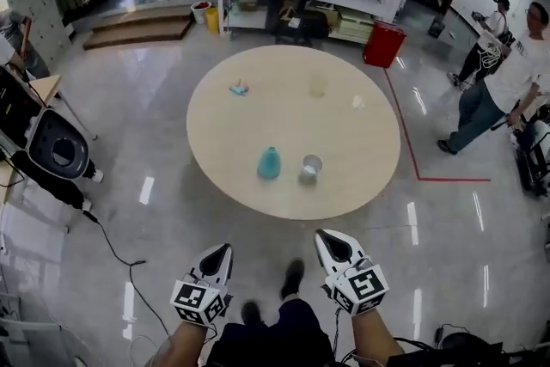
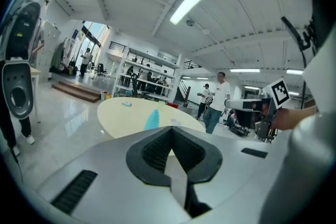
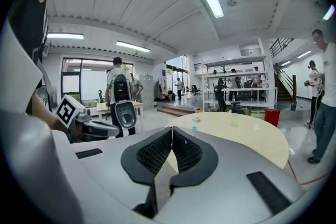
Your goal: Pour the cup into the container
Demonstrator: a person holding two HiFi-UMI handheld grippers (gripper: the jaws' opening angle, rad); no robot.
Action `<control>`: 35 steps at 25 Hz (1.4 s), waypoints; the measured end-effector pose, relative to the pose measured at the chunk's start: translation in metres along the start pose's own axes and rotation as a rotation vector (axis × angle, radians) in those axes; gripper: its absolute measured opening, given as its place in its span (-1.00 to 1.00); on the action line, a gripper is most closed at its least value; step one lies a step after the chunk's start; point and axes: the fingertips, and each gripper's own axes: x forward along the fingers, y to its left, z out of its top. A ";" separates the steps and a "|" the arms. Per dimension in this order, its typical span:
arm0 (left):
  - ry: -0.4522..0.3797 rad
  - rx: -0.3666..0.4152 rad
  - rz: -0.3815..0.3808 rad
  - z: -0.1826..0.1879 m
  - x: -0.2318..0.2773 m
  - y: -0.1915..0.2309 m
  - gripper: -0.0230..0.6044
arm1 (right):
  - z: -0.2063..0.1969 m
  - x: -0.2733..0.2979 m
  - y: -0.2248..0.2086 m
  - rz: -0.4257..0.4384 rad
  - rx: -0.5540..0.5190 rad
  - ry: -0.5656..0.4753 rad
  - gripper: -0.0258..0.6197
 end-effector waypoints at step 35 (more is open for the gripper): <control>0.010 0.134 -0.204 -0.095 -0.310 -0.321 -0.93 | -0.053 -0.401 0.211 0.001 -0.040 -0.090 -0.90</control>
